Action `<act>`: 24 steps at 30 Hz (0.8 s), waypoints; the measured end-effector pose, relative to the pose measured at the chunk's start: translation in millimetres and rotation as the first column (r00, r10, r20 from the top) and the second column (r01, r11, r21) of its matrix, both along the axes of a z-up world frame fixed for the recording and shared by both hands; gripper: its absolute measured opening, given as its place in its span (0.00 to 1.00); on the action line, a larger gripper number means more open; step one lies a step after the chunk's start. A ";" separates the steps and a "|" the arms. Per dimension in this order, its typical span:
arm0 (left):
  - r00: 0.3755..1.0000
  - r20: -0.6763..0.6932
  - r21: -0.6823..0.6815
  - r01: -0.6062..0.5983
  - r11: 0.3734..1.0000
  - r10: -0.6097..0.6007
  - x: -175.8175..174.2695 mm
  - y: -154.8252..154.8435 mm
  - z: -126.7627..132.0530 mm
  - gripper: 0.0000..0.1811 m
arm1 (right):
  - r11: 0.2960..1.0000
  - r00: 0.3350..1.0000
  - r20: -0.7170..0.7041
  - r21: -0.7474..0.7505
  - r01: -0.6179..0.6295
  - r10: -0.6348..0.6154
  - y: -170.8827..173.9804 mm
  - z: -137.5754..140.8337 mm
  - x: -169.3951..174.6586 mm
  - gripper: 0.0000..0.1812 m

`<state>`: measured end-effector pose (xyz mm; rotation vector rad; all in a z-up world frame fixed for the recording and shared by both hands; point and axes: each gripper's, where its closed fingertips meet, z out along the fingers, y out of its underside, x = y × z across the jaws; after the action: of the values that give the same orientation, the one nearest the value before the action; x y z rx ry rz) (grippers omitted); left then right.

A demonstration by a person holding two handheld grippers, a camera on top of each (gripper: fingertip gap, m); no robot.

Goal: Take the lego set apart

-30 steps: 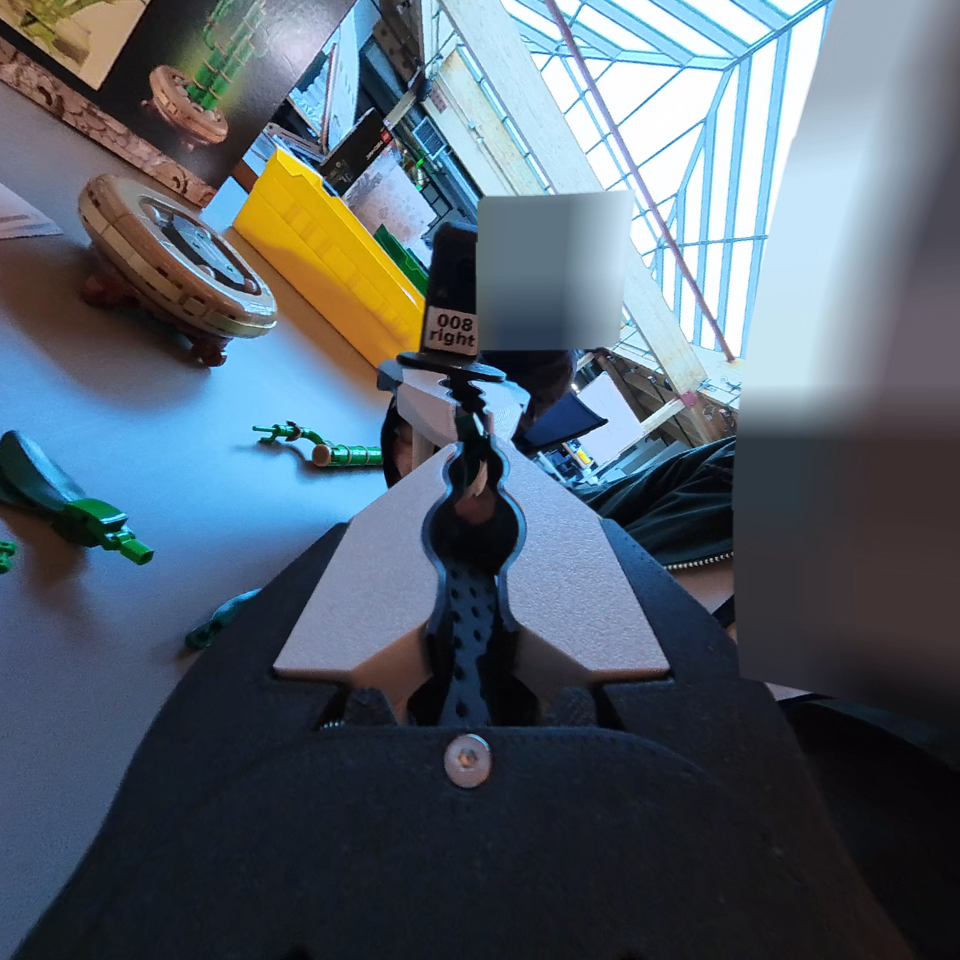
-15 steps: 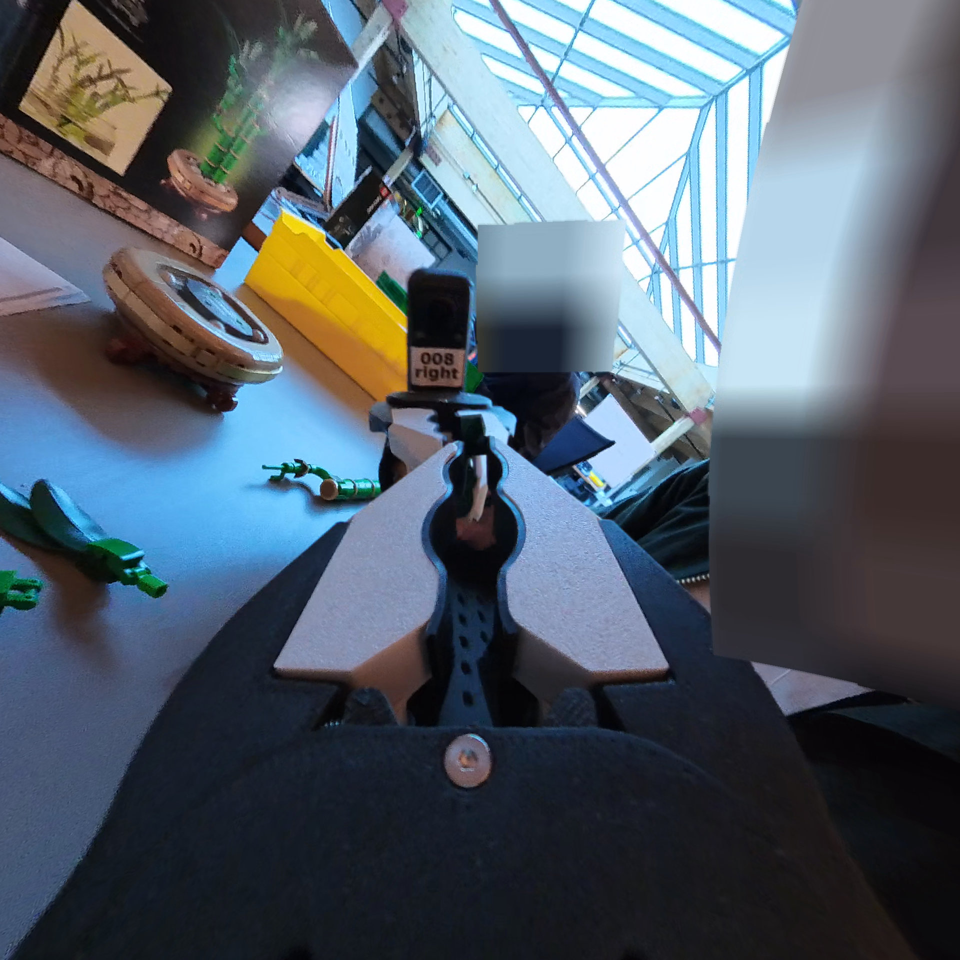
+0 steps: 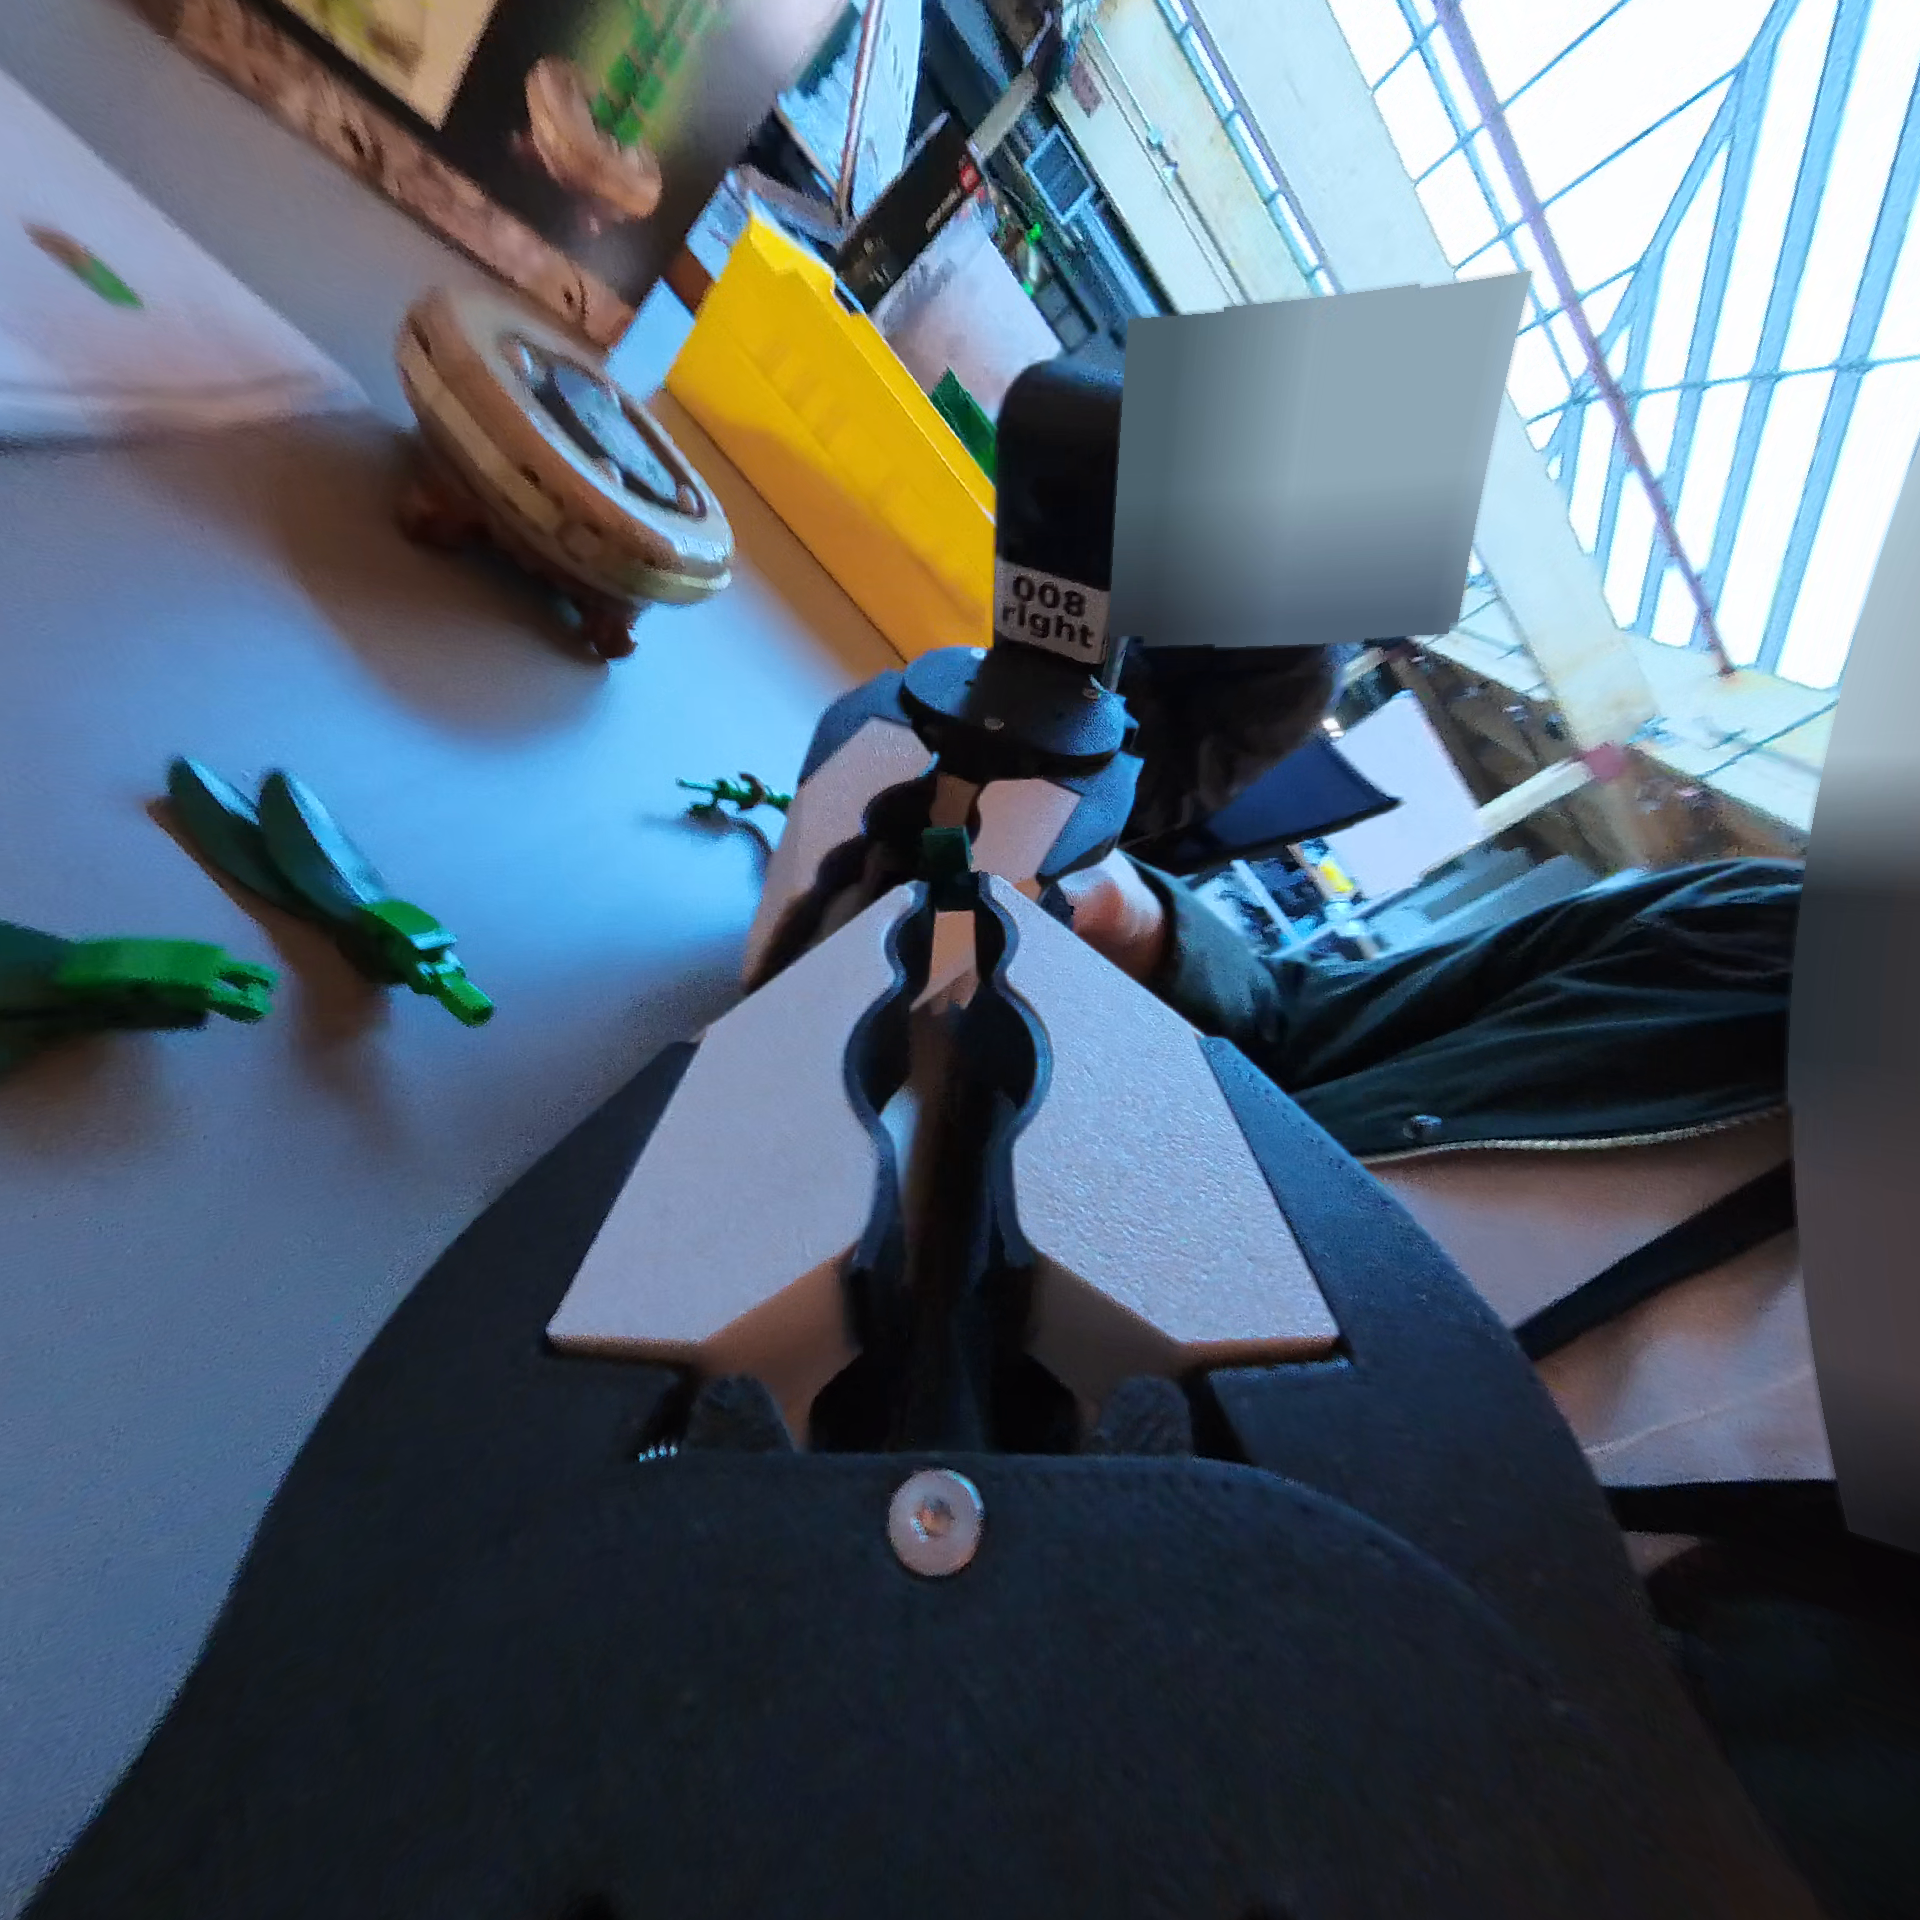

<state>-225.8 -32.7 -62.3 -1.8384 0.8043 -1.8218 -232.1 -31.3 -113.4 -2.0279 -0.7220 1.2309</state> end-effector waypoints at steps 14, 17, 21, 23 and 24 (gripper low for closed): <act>0.992 0.024 -0.205 0.130 0.970 -0.127 1.0 -14.5 -8.3 0.03 | 0.820 0.985 0.172 0.567 -0.079 -0.024 -6.8 37.8 -3.9 0.09; 0.990 0.027 -0.217 0.140 0.966 -0.137 0.5 -15.4 -8.8 0.03 | 0.821 0.984 0.176 0.564 -0.081 -0.024 -7.9 36.8 -4.6 0.09; 0.993 0.104 -0.255 0.085 0.963 -0.060 -1.6 -0.3 4.2 0.21 | 0.843 0.997 0.083 0.536 -0.043 -0.002 -9.6 47.8 -5.0 0.09; 0.985 0.172 -0.272 0.078 0.959 -0.031 -6.2 5.4 14.4 0.19 | 0.861 1.000 0.025 0.508 -0.025 0.014 -10.9 52.9 -5.0 0.08; 0.979 0.200 -0.273 0.096 0.957 -0.042 -7.3 3.8 18.8 0.16 | 0.865 1.000 0.007 0.501 -0.017 0.016 -10.6 54.7 -4.5 0.08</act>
<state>-233.2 -28.9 -43.5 -1.7786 0.5683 -2.2162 -236.6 -41.9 -58.6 -1.5909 -0.9504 0.9236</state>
